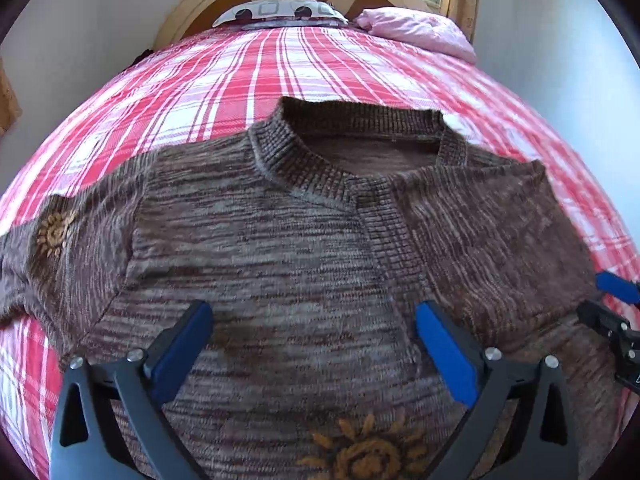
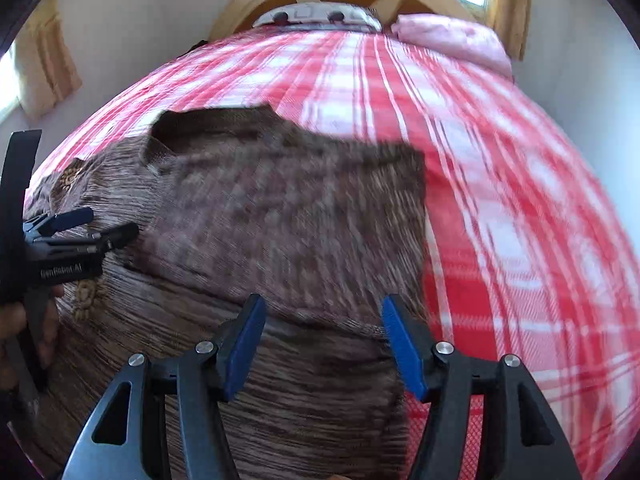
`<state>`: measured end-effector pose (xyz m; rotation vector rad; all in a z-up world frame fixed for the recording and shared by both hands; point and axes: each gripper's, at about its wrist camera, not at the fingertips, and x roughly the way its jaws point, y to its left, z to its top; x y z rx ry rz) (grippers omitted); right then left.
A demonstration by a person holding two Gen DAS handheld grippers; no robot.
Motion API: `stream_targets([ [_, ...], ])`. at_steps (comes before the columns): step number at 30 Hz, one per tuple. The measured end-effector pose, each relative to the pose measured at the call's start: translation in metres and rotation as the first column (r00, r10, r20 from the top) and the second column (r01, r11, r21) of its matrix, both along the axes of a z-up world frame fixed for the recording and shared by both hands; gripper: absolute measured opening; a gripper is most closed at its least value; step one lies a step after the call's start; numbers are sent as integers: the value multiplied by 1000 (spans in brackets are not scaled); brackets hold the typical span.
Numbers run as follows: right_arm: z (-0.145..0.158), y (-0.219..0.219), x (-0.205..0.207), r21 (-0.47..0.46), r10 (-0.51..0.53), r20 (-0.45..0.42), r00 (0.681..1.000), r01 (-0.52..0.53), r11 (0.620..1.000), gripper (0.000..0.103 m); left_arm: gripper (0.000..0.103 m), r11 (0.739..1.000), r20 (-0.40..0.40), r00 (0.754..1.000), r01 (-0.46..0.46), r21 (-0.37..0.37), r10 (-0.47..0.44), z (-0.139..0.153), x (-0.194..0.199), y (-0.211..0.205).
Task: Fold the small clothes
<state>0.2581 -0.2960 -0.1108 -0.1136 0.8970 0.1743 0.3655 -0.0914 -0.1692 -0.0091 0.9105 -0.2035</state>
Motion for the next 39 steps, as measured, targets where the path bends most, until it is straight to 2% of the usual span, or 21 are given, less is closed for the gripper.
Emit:
stream_targets([
  [4,14,37,8,6,31,59,998,-32,999,62,103,999,-7,1000,-22,-40,22,-2,-10,17],
  [7,2,56,28,66,8,19,1000,-9,998,62,103,998,-7,999,-32,-49,32,-2,-15,26],
  [11,-26,68,31,20,-24,-21,999,24,1000,62,103,997,-6,999,-36,-67,35,-4,-15,33],
  [12,-27,68,26,7,-26,6,1000,26,1000,62,103,997,-5,999,-35,-69,35,-4,-16,34],
  [19,-29,72,12,-39,-38,21,999,39,998,62,103,998,3,999,-35,-57,35,-2,-23,36],
  [23,-32,81,10,-100,-35,53,998,40,994,62,103,998,-6,999,-41,-53,40,0,-30,47],
  [30,-32,81,9,-92,-37,45,998,41,995,62,103,996,-22,996,-84,-18,83,2,-39,78],
  [34,-29,87,7,-122,-21,27,999,24,992,62,103,995,-22,995,-97,1,97,5,-44,97],
  [39,-30,94,-3,-137,-2,31,1000,6,991,62,103,990,4,991,-137,20,137,11,-49,131],
])
